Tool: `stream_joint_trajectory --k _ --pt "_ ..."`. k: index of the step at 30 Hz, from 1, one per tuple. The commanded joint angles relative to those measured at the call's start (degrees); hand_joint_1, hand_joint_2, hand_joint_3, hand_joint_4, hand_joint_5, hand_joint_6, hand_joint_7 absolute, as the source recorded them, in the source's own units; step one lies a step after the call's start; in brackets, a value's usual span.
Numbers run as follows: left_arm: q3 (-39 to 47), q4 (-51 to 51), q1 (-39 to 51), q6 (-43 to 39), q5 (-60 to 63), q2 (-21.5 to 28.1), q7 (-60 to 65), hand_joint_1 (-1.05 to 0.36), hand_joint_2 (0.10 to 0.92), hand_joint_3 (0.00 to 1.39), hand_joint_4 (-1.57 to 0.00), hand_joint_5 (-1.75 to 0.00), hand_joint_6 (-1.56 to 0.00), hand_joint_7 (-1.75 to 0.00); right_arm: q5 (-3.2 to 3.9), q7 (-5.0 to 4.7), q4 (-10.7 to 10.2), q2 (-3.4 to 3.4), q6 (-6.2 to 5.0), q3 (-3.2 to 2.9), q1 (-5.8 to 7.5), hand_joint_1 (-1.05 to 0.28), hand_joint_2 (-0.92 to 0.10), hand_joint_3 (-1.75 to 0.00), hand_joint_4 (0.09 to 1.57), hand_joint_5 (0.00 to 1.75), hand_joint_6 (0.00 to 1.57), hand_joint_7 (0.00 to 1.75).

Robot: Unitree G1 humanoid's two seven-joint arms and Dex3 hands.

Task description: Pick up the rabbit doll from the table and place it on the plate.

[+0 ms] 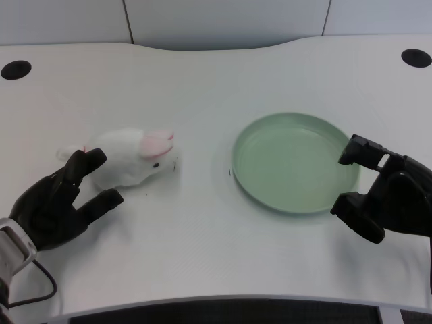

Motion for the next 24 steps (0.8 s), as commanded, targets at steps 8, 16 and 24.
stream_joint_trajectory --k 8,16,24 --pt "0.00 0.01 0.07 -0.25 0.25 0.72 0.19 -0.59 0.921 0.46 -0.42 -1.74 -0.55 -1.21 -0.21 0.11 -0.01 -0.51 0.20 -0.09 0.39 -0.76 -0.92 -0.05 0.94 1.75 0.73 1.41" --pt "-0.11 0.03 0.20 -0.55 0.31 0.74 -0.11 -0.59 0.921 0.45 -0.43 -1.73 -0.55 -1.20 -0.15 0.29 -0.02 -0.47 -0.15 -0.16 0.38 -0.77 -0.92 -0.06 0.93 1.75 0.73 1.41" --pt "-0.07 0.05 0.17 -0.29 0.28 0.74 0.07 -0.59 0.921 0.44 -0.43 -1.72 -0.56 -1.20 -0.27 0.25 -0.05 -0.55 -0.35 -0.06 0.42 -0.77 -0.92 -0.07 0.93 1.75 0.72 1.44"
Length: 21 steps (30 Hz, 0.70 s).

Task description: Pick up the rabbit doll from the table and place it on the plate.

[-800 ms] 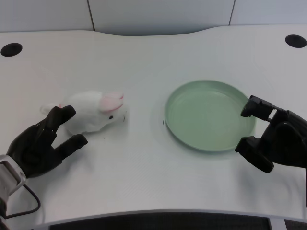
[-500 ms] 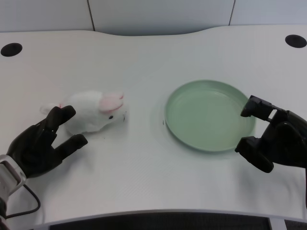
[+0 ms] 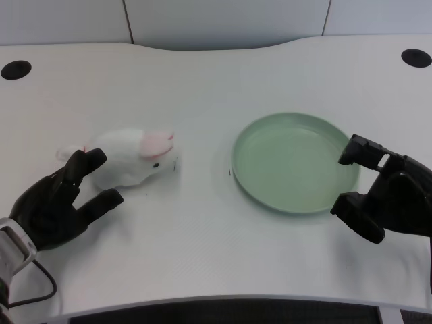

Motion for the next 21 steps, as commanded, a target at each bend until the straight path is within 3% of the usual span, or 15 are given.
stream_joint_trajectory --k 1,10,14,18,19,20,21 --pt "-0.03 -0.06 0.20 -0.18 0.28 0.73 0.10 -0.59 0.921 0.44 -0.43 -1.72 -0.55 -1.20 -0.29 0.26 -0.04 -0.59 -0.14 -0.03 0.37 -0.76 -0.92 -0.08 0.92 1.75 0.72 1.45" --pt "-0.63 -2.45 1.55 -1.92 0.34 0.32 -1.12 -0.58 0.921 0.43 -0.40 -1.74 -0.54 -1.21 -0.16 -0.21 -0.18 -0.57 -0.26 -0.20 0.60 -0.76 -0.92 -0.07 0.93 1.75 0.73 1.47" --pt "-1.58 -15.91 6.73 -0.59 -2.09 -0.41 -4.56 -0.56 0.921 0.41 -0.34 -1.71 -0.44 -1.20 -0.35 0.03 0.12 -0.70 0.46 0.02 0.31 -0.76 -0.92 -0.08 0.92 1.75 0.71 1.41" --pt "-2.94 -27.21 10.61 -6.06 -2.52 -1.28 -6.78 -0.54 0.921 0.31 -0.44 -1.41 -0.53 -0.92 -0.30 0.45 0.32 -0.58 1.13 0.07 0.08 -0.76 -0.92 -0.05 0.92 1.75 0.73 1.42" --pt "-3.98 -28.65 11.29 -12.08 -0.21 -1.43 -6.15 -0.54 0.921 0.29 -0.47 -1.35 -0.57 -0.85 -0.38 0.34 0.25 -0.58 1.13 0.12 0.11 -0.76 -0.92 -0.05 0.92 1.75 0.73 1.42" --pt "-4.75 -29.35 11.74 -16.39 1.45 -1.52 -5.64 -0.58 0.921 0.23 -0.51 -1.20 -0.65 -0.66 -0.44 0.22 0.18 -0.59 1.12 0.17 0.14 -0.77 -0.92 -0.04 0.92 1.75 0.74 1.43" --pt "-6.26 -28.05 11.46 -28.06 5.79 -1.05 -4.85 -0.59 0.921 0.21 -0.54 -1.14 -0.69 -0.56 -0.48 0.07 0.00 -0.51 0.37 0.16 0.34 -0.78 -0.92 -0.04 0.92 1.75 0.74 1.44"
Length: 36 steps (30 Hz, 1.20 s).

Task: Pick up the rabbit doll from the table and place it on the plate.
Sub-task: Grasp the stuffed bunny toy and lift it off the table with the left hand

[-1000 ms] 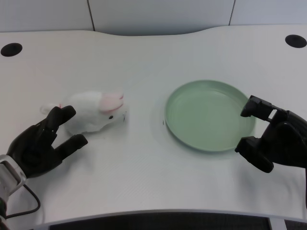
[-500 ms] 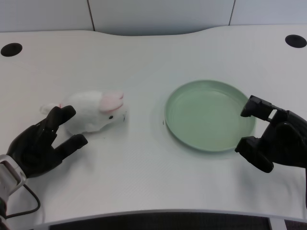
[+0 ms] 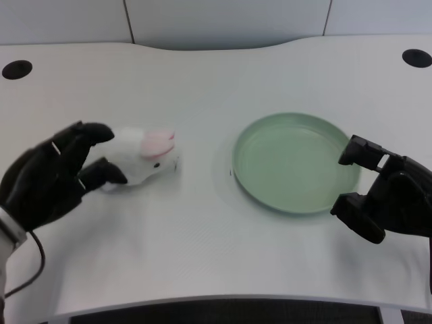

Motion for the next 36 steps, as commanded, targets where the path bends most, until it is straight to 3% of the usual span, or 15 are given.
stream_joint_trajectory --k 1,3,5,9,11,13,18,24,31,36 --pt "-3.58 1.51 0.56 -26.91 9.87 1.36 1.95 -0.60 0.921 0.20 -0.53 -1.03 -0.71 -0.43 -0.44 -0.10 -0.17 -0.42 -0.98 0.03 0.49 -0.78 -0.92 -0.06 0.92 1.75 0.73 1.45" --pt "-4.94 5.38 -1.59 -39.90 14.40 2.55 3.03 -0.59 0.921 0.14 -0.54 -0.81 -0.77 -0.20 -0.29 0.10 -0.23 -0.33 -1.20 -0.08 0.62 -0.78 -0.92 -0.07 0.92 1.75 0.72 1.45" --pt "-5.64 7.75 -3.42 -45.09 16.67 3.47 4.55 -0.61 0.921 0.10 -0.54 -0.64 -0.76 -0.08 -0.29 0.12 -0.14 -0.42 -0.64 -0.06 0.52 -0.78 -0.92 -0.07 0.92 1.75 0.71 1.46" --pt "-6.85 13.27 -6.75 -55.39 21.45 4.89 8.91 -0.61 0.921 0.09 -0.53 -0.51 -0.74 -0.02 -0.42 -0.04 -0.01 -0.62 -0.01 0.03 0.35 -0.77 -0.92 -0.05 0.92 1.75 0.71 1.45" --pt "-8.56 17.28 -10.09 -63.43 28.74 6.76 16.63 -0.69 0.921 0.14 -0.43 -0.25 -0.55 -0.01 -0.39 0.06 0.02 -0.62 -0.41 -0.04 0.34 -0.77 -0.92 -0.06 0.91 1.74 0.71 1.44" --pt "-10.55 20.85 -12.84 -66.70 34.64 8.00 23.71 -0.73 0.921 0.16 -0.39 -0.13 -0.47 0.00 -0.42 0.12 0.04 -0.64 -0.46 -0.03 0.34 -0.77 -0.92 -0.07 0.91 1.74 0.71 1.44" --pt "-18.43 29.09 -18.95 -66.26 48.80 10.14 43.19 -0.83 0.921 0.13 -0.23 -0.01 -0.36 0.00 -0.55 0.24 -0.08 -0.59 -1.24 0.08 0.50 -0.78 -0.92 -0.08 0.91 1.74 0.71 1.46" --pt "-32.04 37.10 -25.66 -53.58 64.13 8.54 65.89 -1.01 0.921 0.23 -0.11 0.00 -0.21 0.00 -0.68 -0.62 -0.44 -0.62 -1.44 0.22 0.73 -0.78 -0.92 -0.08 0.92 1.75 0.72 1.45" --pt "-37.49 41.15 -28.25 -45.06 65.30 4.89 66.09 -1.05 0.921 0.21 -0.01 0.00 -0.10 0.00 0.00 0.20 -0.30 -0.51 -0.55 -0.23 0.58 -0.75 -0.92 -0.09 0.90 1.75 0.70 1.43" --pt "-41.56 42.44 -28.72 -38.74 67.14 3.51 65.09 -1.05 0.921 0.22 0.00 0.00 -0.03 0.00 -0.11 0.22 -0.73 -0.54 -1.08 -0.11 0.92 -0.76 -0.92 -0.09 0.91 1.75 0.72 1.44"
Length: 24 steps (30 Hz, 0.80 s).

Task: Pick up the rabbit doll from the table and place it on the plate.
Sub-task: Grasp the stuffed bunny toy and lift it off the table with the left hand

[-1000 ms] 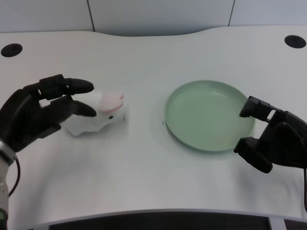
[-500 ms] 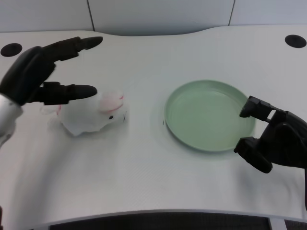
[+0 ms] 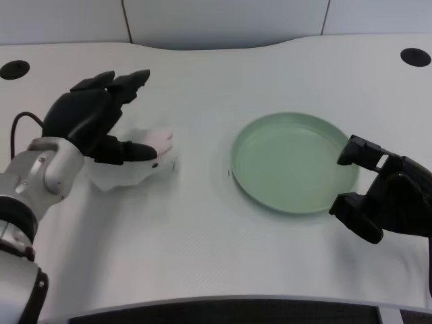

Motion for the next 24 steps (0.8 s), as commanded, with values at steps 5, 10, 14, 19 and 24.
stream_joint_trajectory --k 5,10,14,19,24 --pt "-4.97 2.06 -0.47 8.14 2.71 -1.54 -2.94 -1.05 0.921 0.27 0.00 0.00 -0.01 0.00 -0.25 0.45 -0.64 -0.76 -1.06 -0.02 0.87 -0.76 -0.92 -0.11 0.91 1.75 0.71 1.44" --pt "-6.22 2.48 0.24 10.53 2.70 -2.81 -2.62 -1.05 0.921 0.17 -0.13 -0.05 -0.09 -0.03 -0.05 0.93 -0.39 -0.73 -0.69 -0.11 0.55 -0.76 -0.92 -0.13 0.91 1.72 0.72 1.43" --pt "-7.27 2.62 0.62 11.81 3.34 -3.52 -1.58 -0.98 0.919 0.07 -0.26 -0.08 -0.21 -0.04 0.22 1.38 -0.30 -0.75 0.67 -0.32 0.61 -0.75 -0.92 -0.07 0.93 1.72 0.76 1.36" --pt "-7.88 2.69 0.94 12.12 3.89 -3.84 -0.77 -0.94 0.920 0.03 -0.31 -0.07 -0.26 -0.03 0.05 1.81 -0.46 -0.69 -0.38 -0.27 0.71 -0.76 -0.92 -0.07 0.95 1.71 0.79 1.35" --pt "-9.37 2.96 1.29 13.09 5.24 -4.64 0.77 -0.91 0.916 0.01 -0.39 -0.08 -0.30 -0.02 -0.06 3.31 -0.33 -0.97 -0.43 -0.11 0.57 -0.79 -0.92 -0.07 1.03 1.60 0.85 1.37"
